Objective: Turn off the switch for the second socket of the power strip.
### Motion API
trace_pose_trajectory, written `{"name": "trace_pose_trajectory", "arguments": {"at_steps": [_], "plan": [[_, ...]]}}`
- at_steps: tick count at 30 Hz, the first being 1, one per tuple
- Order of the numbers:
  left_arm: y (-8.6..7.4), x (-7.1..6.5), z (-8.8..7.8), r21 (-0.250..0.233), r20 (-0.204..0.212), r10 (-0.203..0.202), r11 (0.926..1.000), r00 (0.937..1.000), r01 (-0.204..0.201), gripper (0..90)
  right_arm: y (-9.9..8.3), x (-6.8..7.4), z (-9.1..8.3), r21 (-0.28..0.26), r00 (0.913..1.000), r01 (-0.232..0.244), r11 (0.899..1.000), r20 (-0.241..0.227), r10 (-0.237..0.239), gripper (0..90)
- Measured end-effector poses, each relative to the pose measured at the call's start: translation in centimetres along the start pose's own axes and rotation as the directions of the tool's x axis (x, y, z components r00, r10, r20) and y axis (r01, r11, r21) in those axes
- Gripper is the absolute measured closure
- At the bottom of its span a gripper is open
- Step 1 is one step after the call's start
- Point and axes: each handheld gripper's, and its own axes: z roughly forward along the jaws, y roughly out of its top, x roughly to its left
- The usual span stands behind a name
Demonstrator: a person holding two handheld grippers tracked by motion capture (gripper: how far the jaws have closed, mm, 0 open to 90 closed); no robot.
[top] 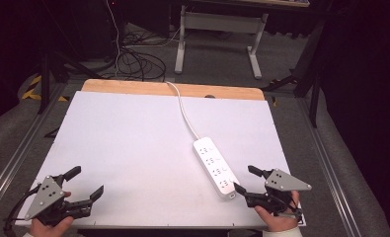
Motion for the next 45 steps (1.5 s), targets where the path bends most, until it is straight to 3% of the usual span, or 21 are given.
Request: {"name": "trace_pose_trajectory", "arguments": {"at_steps": [25, 45], "plan": [[0.0, 0.0, -0.1, 0.002, -0.016, -0.004, 1.0000, 0.9999, 0.004, 11.5, 0.4, 0.1, 0.1, 0.000, 1.0000, 0.005, 1.000, -0.008, -0.005, 27.3], [0.0, 0.1, -0.1, 0.007, -0.027, 0.004, 1.0000, 0.9996, -0.004, 11.5, 4.3, -1.1, 1.8, 0.031, 0.9999, 0.005, 0.999, -0.015, -0.004, 29.4]]}}
